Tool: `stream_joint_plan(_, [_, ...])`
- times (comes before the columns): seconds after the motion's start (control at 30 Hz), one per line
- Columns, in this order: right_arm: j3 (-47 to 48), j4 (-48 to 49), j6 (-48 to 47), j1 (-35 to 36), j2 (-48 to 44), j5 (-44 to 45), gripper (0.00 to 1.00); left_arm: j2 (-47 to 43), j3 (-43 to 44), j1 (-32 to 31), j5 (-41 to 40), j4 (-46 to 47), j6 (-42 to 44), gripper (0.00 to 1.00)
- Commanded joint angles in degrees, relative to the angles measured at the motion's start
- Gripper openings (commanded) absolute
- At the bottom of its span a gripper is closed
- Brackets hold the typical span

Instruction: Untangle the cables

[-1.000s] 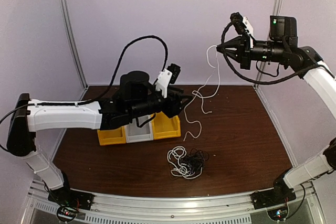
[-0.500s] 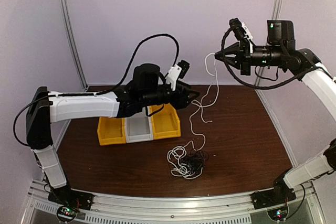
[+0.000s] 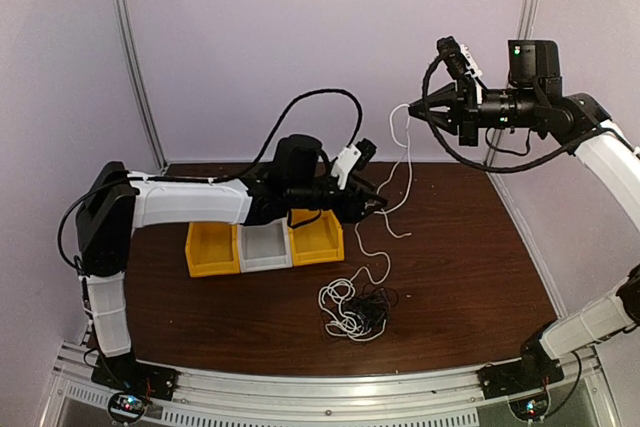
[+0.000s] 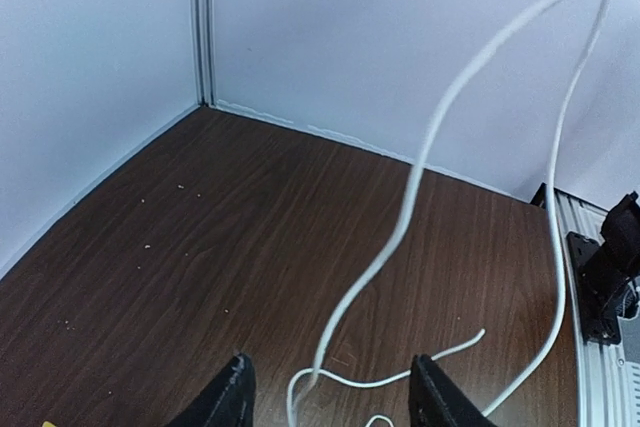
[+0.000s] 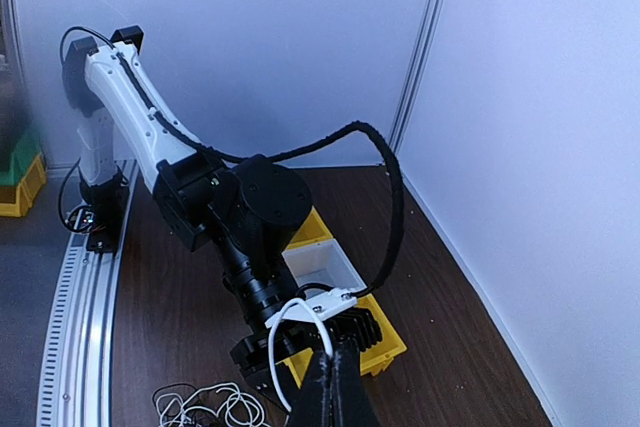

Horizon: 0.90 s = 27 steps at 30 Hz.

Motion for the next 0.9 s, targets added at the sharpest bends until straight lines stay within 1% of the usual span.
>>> stream_joint_plan(0.0, [-0.7,0.3,-0.3,0.4,-1.1,-1.1,0.00,2.4,3.2,0.0,-1.2,2.3,1.1,0.52])
stream_joint_plan(0.07, [-1.0,0.3,-0.4,0.4,-1.2,-1.1,0.00,3.1,4.1,0.1,-2.6,2.4,1.2,0.48])
stream_joint_plan(0.17, [-1.6,0.5,-0.5,0.4,-1.2,-0.9,0.00,4.3,5.3,0.1,-4.2,1.9,1.2,0.36])
stream_joint_plan(0.2, [-1.8,0.5,-0.5,0.4,-1.3,-0.9,0.00,4.4,5.5,0.1,-4.7,2.1,1.2,0.34])
stream_joint_plan(0.27, [-2.1,0.7,-0.4,0.4,-1.4,-1.0,0.00,4.7,5.4,0.1,-4.4,2.6,1.2,0.35])
stream_joint_plan(0.3, [-2.1,0.7,-0.5,0.4,-1.4,-1.0,0.00,4.9,5.6,0.2,-3.2,2.7,1.4,0.37])
stream_joint_plan(0.4, [-1.8,0.7,-0.5,0.4,-1.4,-0.8,0.00,5.6,5.5,0.2,2.4,3.5,1.4,0.41])
stream_joint_plan(0.47, [-1.8,0.6,-0.5,0.4,-1.4,-0.7,0.00,5.7,4.8,0.1,3.6,4.6,1.2,0.39])
stream_joint_plan(0.53, [-1.8,0.5,-0.6,0.4,-1.4,-0.5,0.00,5.8,4.1,0.2,4.0,5.9,1.1,0.34])
stream_joint_plan(0.6, [-1.9,0.5,-0.6,0.4,-1.5,-0.4,0.00,6.1,4.3,0.2,3.6,6.0,0.8,0.25])
stream_joint_plan(0.8, [-2.7,-1.1,-3.4,0.3,-2.6,1.5,0.00,6.2,5.3,0.2,-1.1,3.3,1.3,0.01])
stream_joint_plan(0.83, [-3.5,-1.2,-3.7,0.1,-3.0,2.7,0.00,6.0,5.7,0.3,-2.2,2.7,1.4,0.00])
stream_joint_plan(0.87, [-4.8,-1.0,-3.7,-0.6,-3.6,3.9,0.02,5.7,6.4,0.3,-3.5,2.2,1.3,0.00])
